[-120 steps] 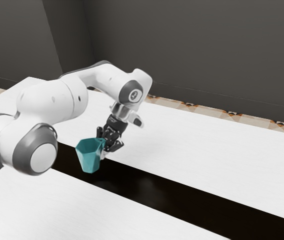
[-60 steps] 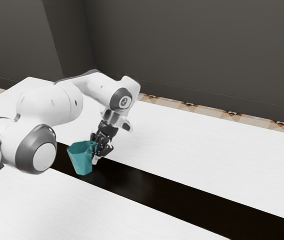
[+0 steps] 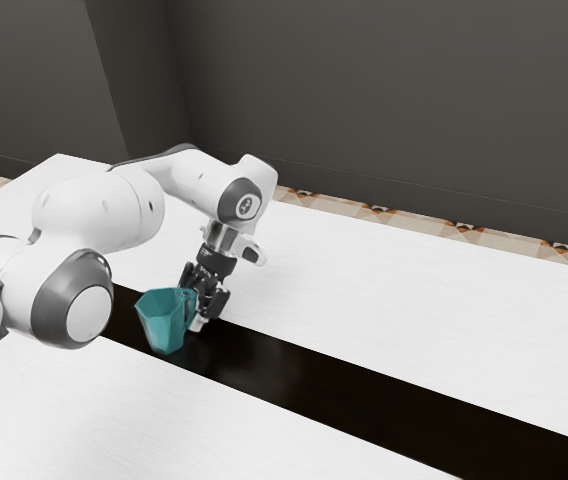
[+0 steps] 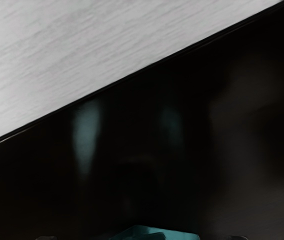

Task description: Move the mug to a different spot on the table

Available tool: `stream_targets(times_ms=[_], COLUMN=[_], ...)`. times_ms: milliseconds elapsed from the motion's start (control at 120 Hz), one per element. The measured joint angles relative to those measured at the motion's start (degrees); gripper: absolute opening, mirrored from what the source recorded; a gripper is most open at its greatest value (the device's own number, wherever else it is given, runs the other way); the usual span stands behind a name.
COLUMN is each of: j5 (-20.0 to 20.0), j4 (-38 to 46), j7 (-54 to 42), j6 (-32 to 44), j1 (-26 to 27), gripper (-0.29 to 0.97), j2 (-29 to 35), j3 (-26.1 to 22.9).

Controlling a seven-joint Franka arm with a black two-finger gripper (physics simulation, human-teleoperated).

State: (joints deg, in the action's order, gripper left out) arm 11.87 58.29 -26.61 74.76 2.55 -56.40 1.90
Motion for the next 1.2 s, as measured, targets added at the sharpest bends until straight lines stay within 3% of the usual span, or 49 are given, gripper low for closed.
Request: stream_targets(times_ms=[158, 367, 1200], j5=[-0.6, -1.5, -2.0], j4=[0.0, 0.0, -0.9], j7=[-0.4, -0.3, 5.1], j6=[-0.2, -0.3, 0.4], j1=[0.0, 0.0, 0.0], gripper=[0.55, 0.63, 0.68], j2=[0.1, 0.3, 0.7], j3=[0.0, 0.0, 1.1])
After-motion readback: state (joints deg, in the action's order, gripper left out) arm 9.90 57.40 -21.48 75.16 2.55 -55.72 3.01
